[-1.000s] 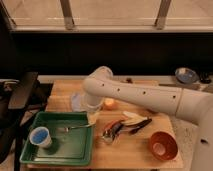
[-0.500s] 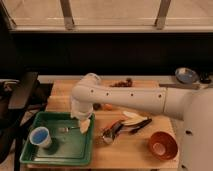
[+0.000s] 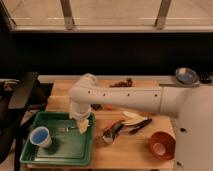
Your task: Place fork in red bowl
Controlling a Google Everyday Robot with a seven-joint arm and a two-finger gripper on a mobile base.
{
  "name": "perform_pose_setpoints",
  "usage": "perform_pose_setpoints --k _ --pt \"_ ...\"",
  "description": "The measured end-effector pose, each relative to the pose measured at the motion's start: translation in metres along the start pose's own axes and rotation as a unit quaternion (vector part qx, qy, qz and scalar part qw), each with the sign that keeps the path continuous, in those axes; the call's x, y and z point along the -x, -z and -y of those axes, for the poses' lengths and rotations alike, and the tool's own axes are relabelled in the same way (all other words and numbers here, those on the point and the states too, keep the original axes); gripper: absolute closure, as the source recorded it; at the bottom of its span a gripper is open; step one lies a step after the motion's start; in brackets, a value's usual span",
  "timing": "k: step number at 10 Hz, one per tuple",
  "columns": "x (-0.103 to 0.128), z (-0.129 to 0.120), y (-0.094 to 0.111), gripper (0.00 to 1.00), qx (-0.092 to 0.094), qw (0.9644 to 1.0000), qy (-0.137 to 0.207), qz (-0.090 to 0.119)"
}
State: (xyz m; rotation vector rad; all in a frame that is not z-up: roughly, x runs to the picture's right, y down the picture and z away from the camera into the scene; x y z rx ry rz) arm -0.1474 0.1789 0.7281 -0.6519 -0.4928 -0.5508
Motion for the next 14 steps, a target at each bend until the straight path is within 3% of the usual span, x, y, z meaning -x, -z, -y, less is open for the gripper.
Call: perform_pose_setpoints --k 2,8,12,14 --pt "0.013 0.011 -0.021 0.35 0.007 0.9999 0.008 -0.001" --pt "-0.014 0.018 -0.066 0.35 0.017 0.999 -0.033 0.024" --pt "-0.028 0.018 -0.088 0.35 0.018 0.9978 -0.061 0.019" --pt "-0.032 0.017 -0.095 0.45 0.019 0.9974 -0.067 0.018"
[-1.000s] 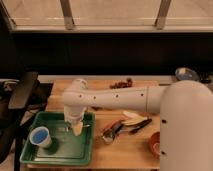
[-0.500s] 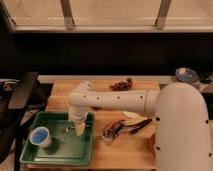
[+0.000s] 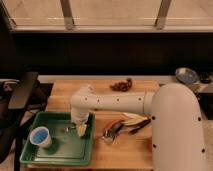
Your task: Place fork in red bowl
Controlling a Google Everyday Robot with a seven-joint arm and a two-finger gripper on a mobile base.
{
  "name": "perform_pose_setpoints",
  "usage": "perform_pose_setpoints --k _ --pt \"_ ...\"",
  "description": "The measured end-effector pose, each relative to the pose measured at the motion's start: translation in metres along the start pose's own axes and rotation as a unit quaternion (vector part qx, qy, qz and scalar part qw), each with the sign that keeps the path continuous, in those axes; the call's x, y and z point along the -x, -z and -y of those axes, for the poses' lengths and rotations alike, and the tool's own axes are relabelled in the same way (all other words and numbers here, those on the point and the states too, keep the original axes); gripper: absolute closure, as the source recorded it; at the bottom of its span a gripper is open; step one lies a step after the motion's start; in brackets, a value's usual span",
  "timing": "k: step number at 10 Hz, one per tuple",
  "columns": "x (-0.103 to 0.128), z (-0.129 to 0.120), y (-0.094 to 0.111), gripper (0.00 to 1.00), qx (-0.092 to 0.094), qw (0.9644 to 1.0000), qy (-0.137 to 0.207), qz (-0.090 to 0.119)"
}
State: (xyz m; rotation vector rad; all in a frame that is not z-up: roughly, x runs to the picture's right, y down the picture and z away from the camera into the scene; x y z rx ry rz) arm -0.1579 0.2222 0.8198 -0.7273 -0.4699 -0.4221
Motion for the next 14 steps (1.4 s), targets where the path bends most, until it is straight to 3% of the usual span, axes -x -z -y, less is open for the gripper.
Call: perform_pose_setpoints --k 4,6,8,10,14 --pt "0.002 0.0 -0.003 0.87 -0.001 1.0 0.004 -0.004" --pt "0.001 -0.003 -0.004 1.0 0.001 1.0 0.004 -0.009" --pt "0.003 -0.006 -0.002 1.0 -0.001 0.9998 0.01 -0.017" --pt "0.01 -0.006 0.015 1.0 -0.017 0.9995 0.017 -0.02" --pt "0.035 -0.007 0.095 1.0 -0.066 0.9967 0.044 -0.021"
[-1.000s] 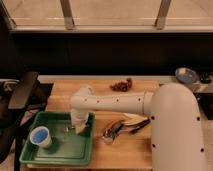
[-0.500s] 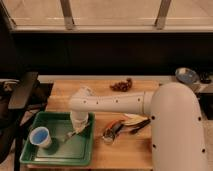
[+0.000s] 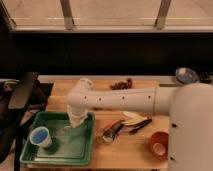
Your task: Place fork in red bowl
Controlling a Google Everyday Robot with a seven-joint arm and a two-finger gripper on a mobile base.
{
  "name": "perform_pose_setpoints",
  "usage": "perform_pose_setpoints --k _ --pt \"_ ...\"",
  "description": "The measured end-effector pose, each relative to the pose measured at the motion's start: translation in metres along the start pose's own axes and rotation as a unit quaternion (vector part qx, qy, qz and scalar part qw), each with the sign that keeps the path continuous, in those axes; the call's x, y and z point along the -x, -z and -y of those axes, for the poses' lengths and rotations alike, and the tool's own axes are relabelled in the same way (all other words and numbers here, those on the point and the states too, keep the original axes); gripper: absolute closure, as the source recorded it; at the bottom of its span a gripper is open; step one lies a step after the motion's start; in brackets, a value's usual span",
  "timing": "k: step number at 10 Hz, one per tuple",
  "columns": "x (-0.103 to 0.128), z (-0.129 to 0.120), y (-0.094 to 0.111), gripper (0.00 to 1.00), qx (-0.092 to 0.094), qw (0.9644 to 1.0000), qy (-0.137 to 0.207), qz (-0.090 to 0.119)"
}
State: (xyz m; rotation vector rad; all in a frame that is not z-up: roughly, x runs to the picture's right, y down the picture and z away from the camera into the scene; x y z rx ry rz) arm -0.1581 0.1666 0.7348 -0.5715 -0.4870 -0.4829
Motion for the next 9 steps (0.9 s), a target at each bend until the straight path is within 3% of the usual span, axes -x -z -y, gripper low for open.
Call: perform_pose_setpoints --k 3,7,9 --pt "-0.01 -0.004 0.048 1.0 -0.025 0.9997 -0.005 0.005" --pt "-0.075 -0.055 0.081 1.0 -0.021 0.9978 -0.063 -0.006" --pt "-0.112 -0.09 0.089 1.0 -0.013 0.9936 -0.112 -0.006"
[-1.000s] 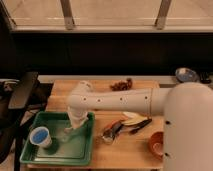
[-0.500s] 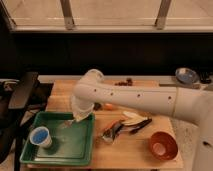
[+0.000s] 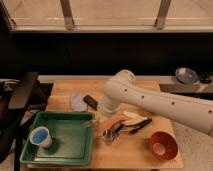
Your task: Place fork in red bowl
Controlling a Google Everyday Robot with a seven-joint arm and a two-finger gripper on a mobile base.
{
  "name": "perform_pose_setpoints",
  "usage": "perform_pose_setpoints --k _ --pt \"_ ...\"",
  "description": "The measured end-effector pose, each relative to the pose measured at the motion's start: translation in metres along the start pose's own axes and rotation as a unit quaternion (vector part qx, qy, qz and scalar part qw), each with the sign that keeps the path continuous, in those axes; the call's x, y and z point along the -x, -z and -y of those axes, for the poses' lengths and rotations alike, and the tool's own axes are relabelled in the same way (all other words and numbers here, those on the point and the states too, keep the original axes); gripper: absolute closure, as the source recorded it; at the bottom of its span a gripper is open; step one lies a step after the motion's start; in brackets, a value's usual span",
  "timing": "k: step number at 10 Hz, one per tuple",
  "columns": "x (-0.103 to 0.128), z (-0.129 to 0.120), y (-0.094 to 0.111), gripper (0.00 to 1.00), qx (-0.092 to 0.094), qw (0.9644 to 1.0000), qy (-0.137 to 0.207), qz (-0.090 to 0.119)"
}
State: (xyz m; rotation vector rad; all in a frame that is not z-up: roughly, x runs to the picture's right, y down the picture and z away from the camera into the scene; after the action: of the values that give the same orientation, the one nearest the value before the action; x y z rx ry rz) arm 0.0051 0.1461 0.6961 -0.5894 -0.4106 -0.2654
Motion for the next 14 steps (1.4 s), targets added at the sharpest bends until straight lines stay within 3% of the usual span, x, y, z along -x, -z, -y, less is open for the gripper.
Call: perform_pose_setpoints --k 2,8,9,12,14 --pt "-0.032 -0.02 0.0 1.0 0.007 0.999 -0.045 0.005" --pt "-0.034 -0.02 -0.001 1.0 0.009 0.9988 -0.047 0.004" --pt "-0.038 -0.021 -0.004 1.0 0.012 0.9981 -0.06 0.002" --pt "-0.08 -0.041 -0.001 1.0 0.017 0.9914 -0.129 -0.013" --pt "-0.123 -0.066 0.009 1.0 0.019 0.9834 -0.179 -0.025"
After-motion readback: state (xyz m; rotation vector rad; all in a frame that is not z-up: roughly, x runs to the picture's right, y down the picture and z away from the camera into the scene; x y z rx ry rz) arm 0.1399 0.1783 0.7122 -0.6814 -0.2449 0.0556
